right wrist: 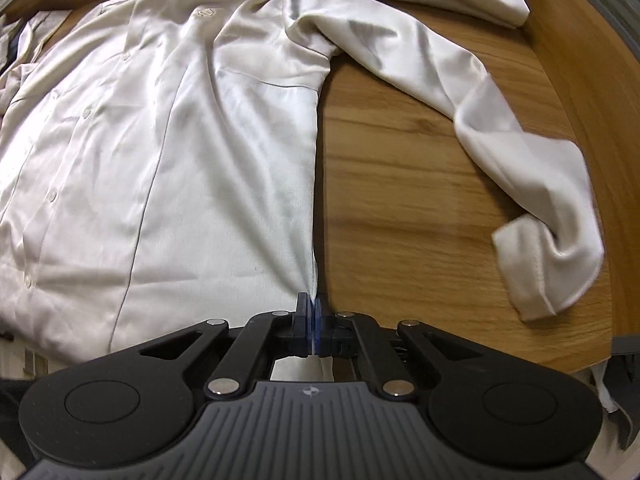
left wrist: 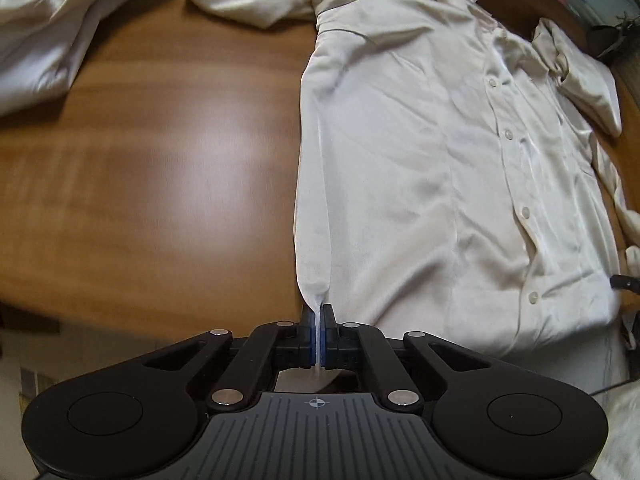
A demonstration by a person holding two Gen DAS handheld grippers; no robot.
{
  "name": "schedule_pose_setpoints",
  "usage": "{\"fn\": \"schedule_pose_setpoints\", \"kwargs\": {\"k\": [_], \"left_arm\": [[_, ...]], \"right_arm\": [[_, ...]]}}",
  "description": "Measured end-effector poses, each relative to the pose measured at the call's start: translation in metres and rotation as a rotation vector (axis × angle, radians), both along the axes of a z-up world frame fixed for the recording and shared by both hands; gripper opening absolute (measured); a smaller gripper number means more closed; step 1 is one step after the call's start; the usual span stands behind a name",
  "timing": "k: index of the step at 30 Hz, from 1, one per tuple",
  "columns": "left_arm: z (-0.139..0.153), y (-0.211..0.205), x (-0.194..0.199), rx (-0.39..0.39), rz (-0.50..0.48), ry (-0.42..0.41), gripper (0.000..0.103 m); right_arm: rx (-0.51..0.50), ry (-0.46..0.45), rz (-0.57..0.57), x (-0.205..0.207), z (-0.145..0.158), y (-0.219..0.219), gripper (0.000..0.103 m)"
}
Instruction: Fold clothes
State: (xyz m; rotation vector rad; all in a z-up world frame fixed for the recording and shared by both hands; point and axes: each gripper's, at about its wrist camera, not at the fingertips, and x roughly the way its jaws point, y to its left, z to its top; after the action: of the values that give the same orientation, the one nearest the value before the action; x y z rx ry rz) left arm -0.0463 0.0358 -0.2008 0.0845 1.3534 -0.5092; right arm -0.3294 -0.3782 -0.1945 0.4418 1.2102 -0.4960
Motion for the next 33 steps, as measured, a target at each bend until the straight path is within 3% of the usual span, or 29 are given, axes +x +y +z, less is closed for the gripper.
{"fn": "schedule_pose_setpoints", "kwargs": {"k": [6,7,8,10,14,22,27,31,33], "left_arm": [[0.0,0.01,-0.028,0.023,0.119,0.002,0.006],[0.002,0.011,-0.028,0.025,0.133,-0.01,0.011],[0.006,0.011,-0.028,0.033,0.144,-0.026,0.022],[0.018,0.01,-0.024,0.038,0.151,-0.068,0.034],[0.043,-0.001,-0.003,0.018,0.125,-0.153,0.043],[0.062,-0.051,0.078,0.014,0.009,-0.279,0.046],[0.066,-0.086,0.136,-0.004,-0.043,-0.304,0.046],[0.064,-0.112,0.174,-0.018,-0.104,-0.33,0.056],[0.06,-0.126,0.192,-0.017,-0.137,-0.339,0.057]], "right_arm": [[0.025,0.042,0.089,-0.012,-0.004,0.001,0.002],[0.028,0.054,0.104,-0.011,-0.004,0.0,0.002],[0.032,0.065,0.115,-0.009,-0.003,-0.001,0.003],[0.029,0.067,0.13,-0.005,0.006,-0.005,0.011],[0.004,0.022,0.19,0.016,0.035,-0.015,0.023],[-0.052,-0.116,0.232,0.108,0.082,-0.042,0.024],[-0.077,-0.176,0.273,0.178,0.101,-0.052,0.024],[-0.078,-0.212,0.332,0.237,0.11,-0.056,0.024],[-0.074,-0.219,0.365,0.266,0.111,-0.056,0.026]]}}
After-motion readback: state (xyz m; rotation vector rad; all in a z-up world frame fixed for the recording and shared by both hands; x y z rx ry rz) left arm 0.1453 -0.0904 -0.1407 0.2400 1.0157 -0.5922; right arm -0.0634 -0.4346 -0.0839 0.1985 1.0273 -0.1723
